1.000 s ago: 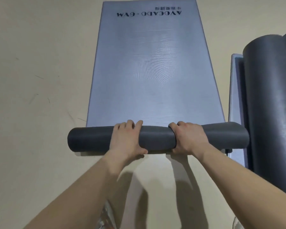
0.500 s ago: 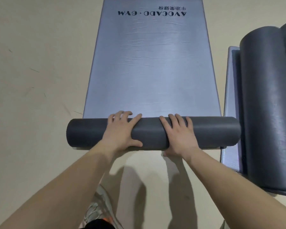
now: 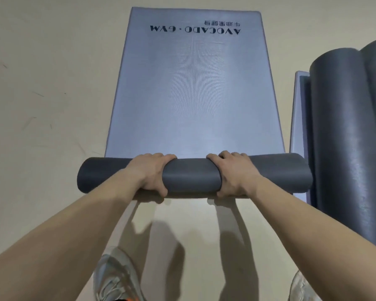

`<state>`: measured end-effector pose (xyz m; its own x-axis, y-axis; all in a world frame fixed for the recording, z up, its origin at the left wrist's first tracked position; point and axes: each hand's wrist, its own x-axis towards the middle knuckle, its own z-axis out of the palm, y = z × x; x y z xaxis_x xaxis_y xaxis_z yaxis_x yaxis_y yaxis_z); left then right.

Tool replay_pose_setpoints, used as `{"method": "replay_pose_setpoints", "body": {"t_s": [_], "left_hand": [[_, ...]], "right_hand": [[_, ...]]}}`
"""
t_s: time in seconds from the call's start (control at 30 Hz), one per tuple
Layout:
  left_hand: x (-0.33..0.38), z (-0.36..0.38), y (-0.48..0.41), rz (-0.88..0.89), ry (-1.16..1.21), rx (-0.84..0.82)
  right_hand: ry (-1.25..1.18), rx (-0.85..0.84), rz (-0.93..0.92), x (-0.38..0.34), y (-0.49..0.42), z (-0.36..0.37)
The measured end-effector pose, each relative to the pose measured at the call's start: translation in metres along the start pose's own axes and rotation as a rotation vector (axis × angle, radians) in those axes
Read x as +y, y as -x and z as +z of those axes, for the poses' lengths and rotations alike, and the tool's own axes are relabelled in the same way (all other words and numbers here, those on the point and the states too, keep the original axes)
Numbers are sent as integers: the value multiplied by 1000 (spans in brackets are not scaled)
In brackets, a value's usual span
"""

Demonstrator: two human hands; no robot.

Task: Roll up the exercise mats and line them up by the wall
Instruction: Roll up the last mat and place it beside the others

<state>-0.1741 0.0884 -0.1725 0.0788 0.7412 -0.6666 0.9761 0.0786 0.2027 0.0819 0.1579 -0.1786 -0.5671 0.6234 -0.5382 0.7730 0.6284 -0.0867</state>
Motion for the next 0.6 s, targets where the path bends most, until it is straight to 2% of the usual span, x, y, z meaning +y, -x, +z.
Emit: {"method": "replay_pose_setpoints", "body": {"t_s": [0.1, 0.17, 0.33, 0.4, 0.5, 0.53, 0.6], "left_hand": [[6, 14, 16, -3, 88, -198], [5, 18, 23, -6, 176, -266], [11, -1, 26, 11, 317, -352], [15, 1, 33, -17, 249, -251], [21, 27, 56, -117, 113, 236], [29, 42, 65, -125, 46, 317], [39, 62, 71, -153, -66, 303]], "right_hand": [[-97, -199, -29, -4, 22, -6], [-110, -236, -23, -10, 31, -6], [86, 81, 65, -32, 61, 32], [58, 74, 75, -30, 60, 30], [-39, -64, 57, -16, 31, -2], [-91, -138, 52, -12, 22, -15], [-119, -182, 54, -12, 14, -24]]}}
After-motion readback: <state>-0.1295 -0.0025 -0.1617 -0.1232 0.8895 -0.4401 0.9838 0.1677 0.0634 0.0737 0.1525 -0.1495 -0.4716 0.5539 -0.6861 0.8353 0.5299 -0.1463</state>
